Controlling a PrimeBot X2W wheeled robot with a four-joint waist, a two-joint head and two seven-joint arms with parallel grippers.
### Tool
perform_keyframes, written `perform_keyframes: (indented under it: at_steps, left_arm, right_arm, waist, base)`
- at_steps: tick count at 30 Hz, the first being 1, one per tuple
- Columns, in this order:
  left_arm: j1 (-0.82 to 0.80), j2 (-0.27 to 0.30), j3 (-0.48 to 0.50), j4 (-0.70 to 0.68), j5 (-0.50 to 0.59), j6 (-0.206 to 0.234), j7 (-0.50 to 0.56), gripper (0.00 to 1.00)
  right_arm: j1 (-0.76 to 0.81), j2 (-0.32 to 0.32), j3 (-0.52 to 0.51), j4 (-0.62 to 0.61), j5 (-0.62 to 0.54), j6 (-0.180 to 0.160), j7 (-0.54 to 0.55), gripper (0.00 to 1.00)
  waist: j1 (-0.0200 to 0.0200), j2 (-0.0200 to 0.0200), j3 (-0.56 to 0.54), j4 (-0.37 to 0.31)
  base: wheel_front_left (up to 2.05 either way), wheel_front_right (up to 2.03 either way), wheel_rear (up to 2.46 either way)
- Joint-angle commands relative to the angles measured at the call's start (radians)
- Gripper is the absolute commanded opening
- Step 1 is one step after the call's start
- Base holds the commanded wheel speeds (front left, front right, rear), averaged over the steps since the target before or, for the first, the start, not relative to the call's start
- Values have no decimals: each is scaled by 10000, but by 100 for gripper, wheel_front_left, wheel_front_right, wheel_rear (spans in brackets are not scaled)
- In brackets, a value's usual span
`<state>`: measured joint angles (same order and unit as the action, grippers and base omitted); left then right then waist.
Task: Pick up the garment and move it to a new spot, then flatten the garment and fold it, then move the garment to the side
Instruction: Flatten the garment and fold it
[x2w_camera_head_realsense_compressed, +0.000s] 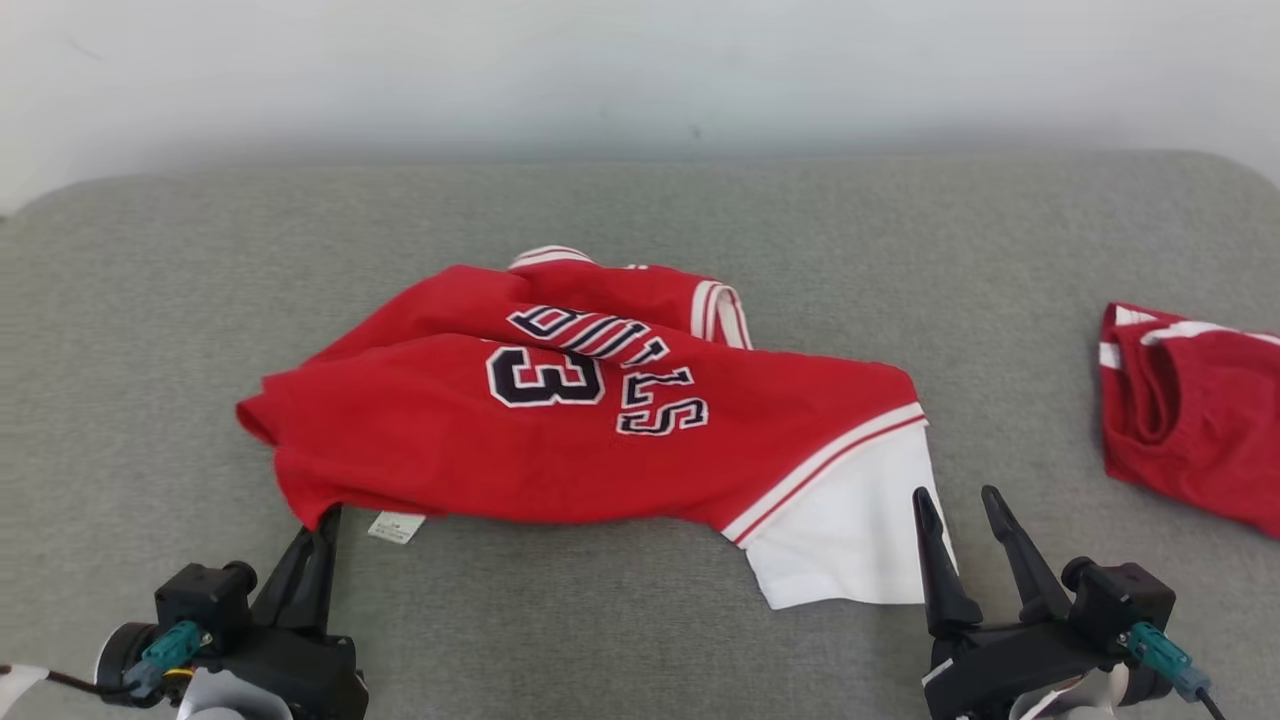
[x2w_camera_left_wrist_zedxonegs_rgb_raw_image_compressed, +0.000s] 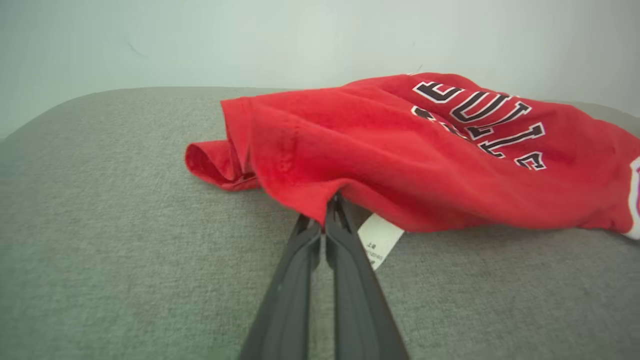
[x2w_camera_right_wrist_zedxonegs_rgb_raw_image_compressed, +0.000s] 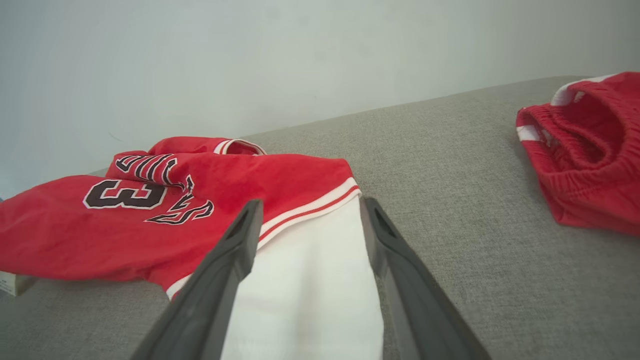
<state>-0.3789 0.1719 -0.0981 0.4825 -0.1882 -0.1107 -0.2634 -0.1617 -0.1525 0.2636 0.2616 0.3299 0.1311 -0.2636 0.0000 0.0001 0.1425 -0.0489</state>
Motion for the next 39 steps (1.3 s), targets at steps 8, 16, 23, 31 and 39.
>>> perform_keyframes:
  at_steps: [8,16,23,31,39]
  left_arm:
    - [632,597,-505,-498,-350,-160,6,0]
    - [1272,1644,-1964,-563,-2341,-192,952,100]
    - [1704,1839,-1664,871,-2244,414,255,100]
    - [1944,1329,-1136,418,-1735,1302,-21,100]
    - [2888,742,-248,-1184,-789,1896,-24,100]
  right_arm:
    - [362,97,-14,125,90,-6,-6,100]
    - [411,141,20,251,102,-6,-6,100]
    - [442,43,-50,324,55,-6,-6,100]
    - [742,91,-464,259,-211,-6,-6,100]
    - [1012,299,-867,177,-892,-6,-5,100]
  waist:
    - [0,-1,-801,1036]
    - [0,-1,-941,1274]
    - [0,-1,-1107,1052]
    - [0,-1,-1340,789]
    - [0,-1,-1511,438]
  base:
    - [0,0,0]
    - [0,0,0]
    - [0,0,0]
    - [0,0,0]
    - [0,0,0]
